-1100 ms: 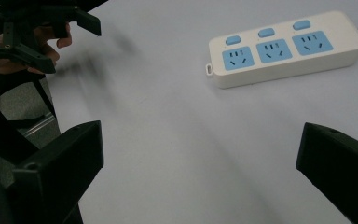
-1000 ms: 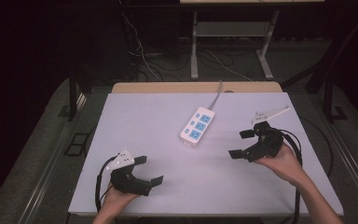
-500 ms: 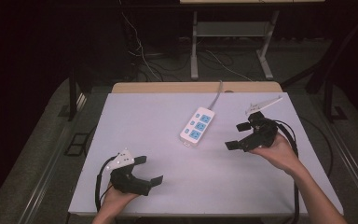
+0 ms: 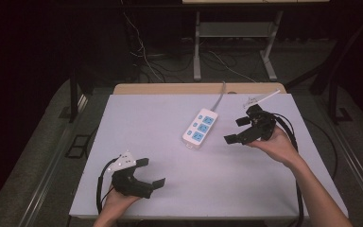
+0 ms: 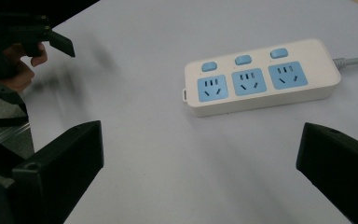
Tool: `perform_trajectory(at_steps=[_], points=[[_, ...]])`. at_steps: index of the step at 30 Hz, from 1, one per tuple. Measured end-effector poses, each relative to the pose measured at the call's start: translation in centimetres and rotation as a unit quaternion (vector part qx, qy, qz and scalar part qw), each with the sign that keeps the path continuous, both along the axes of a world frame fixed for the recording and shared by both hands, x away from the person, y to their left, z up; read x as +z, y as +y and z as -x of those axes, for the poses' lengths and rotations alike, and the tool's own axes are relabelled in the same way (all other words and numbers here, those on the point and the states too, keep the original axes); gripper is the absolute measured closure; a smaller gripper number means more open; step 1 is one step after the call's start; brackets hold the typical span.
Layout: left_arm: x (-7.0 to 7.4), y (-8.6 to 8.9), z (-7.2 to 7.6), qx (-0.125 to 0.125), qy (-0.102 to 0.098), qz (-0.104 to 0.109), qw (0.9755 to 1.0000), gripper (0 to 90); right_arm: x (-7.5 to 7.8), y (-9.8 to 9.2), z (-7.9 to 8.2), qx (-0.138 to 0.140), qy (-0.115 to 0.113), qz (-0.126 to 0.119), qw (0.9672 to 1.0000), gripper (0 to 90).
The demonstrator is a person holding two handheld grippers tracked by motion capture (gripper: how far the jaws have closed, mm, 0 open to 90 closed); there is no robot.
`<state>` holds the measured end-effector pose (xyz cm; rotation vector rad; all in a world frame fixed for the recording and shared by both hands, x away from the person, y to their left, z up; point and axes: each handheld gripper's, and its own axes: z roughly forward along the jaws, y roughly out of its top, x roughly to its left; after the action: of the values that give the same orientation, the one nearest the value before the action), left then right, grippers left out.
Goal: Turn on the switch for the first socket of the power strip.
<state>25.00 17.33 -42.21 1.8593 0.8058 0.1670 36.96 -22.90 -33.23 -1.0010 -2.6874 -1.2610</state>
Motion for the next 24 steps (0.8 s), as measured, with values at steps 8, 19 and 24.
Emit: perform_trajectory(at_steps=[8, 19, 24], points=[[-0.1, -0.1, 0.0, -0.004, 0.000, -0.003, 1.0000, 0.0, 0.3, 0.7, -1.6, -0.005, 0.006, -0.001, 1.0000, 0.2], [-0.1, 0.0, 0.0, -0.008, 0.001, 0.000, 1.0000, 0.0, 1.2, 2.4, -3.5, 0.000, 0.010, 0.012, 0.9999, 0.2], [-0.1, 0.0, -0.1, -0.009, 0.001, -0.001, 1.0000, 0.0, 1.7, 3.2, -4.5, -0.001, 0.009, 0.015, 0.9999, 0.2]])
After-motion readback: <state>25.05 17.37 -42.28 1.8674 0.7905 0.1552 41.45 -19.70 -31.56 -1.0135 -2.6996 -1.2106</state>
